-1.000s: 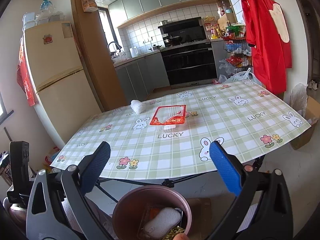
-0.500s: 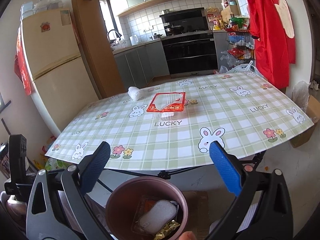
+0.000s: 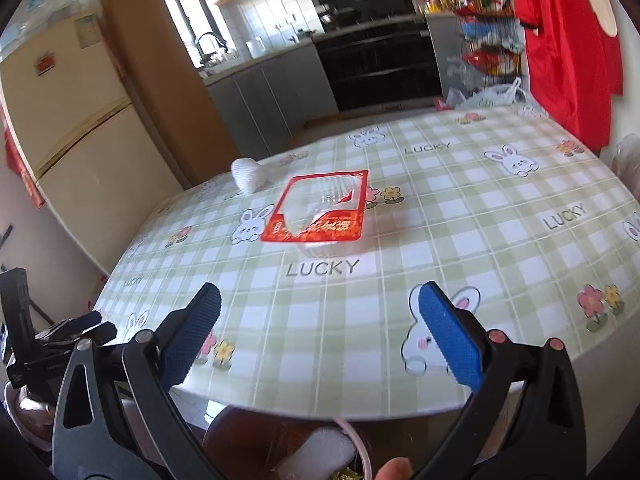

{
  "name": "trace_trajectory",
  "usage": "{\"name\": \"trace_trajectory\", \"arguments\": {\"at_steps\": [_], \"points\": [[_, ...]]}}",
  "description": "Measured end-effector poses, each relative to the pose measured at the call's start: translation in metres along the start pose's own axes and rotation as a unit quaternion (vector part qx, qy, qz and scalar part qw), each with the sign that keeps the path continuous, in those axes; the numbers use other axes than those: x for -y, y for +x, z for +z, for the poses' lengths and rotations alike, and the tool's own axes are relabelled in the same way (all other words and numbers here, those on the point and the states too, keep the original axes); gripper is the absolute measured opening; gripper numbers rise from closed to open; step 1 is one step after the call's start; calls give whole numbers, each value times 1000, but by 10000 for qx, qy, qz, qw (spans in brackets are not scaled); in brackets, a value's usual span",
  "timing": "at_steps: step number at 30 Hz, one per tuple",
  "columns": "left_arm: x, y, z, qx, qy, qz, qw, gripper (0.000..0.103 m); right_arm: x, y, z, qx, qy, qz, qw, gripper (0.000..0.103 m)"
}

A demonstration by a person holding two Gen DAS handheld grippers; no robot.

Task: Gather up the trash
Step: 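Reach the left tool to the bubble-wrap roll and grasp it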

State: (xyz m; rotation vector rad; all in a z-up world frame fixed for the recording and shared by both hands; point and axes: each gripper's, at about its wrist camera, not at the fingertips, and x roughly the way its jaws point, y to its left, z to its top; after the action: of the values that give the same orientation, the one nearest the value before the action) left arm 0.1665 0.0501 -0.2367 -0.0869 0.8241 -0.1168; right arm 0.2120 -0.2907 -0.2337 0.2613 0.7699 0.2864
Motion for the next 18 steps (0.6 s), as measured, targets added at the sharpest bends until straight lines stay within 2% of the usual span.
{"name": "trace_trajectory", "arguments": {"at_steps": [4, 6, 10, 14, 17, 18], "points": [[-4, 31, 47, 39, 173, -28, 9998, 97, 1, 51, 26, -222, -209, -175, 9994, 98], [-8, 51, 74, 49, 123, -169, 9998, 97, 4, 79, 37, -317, -150, -205, 9992, 98], [-9, 92, 121, 82, 152, -199, 9997, 97, 14, 127, 52, -524, 216, -225, 9981, 97], [-11, 135, 153, 86, 132, -221, 9996, 97, 28, 165, 58, -767, 556, -298, 9951, 97], [-11, 166, 170, 58, 158, -191, 9997, 97, 40, 178, 57, -902, 899, -249, 9915, 82], [-13, 178, 177, 19, 80, -223, 9997, 97, 42, 179, 56, -894, 946, -245, 9912, 82]]}}
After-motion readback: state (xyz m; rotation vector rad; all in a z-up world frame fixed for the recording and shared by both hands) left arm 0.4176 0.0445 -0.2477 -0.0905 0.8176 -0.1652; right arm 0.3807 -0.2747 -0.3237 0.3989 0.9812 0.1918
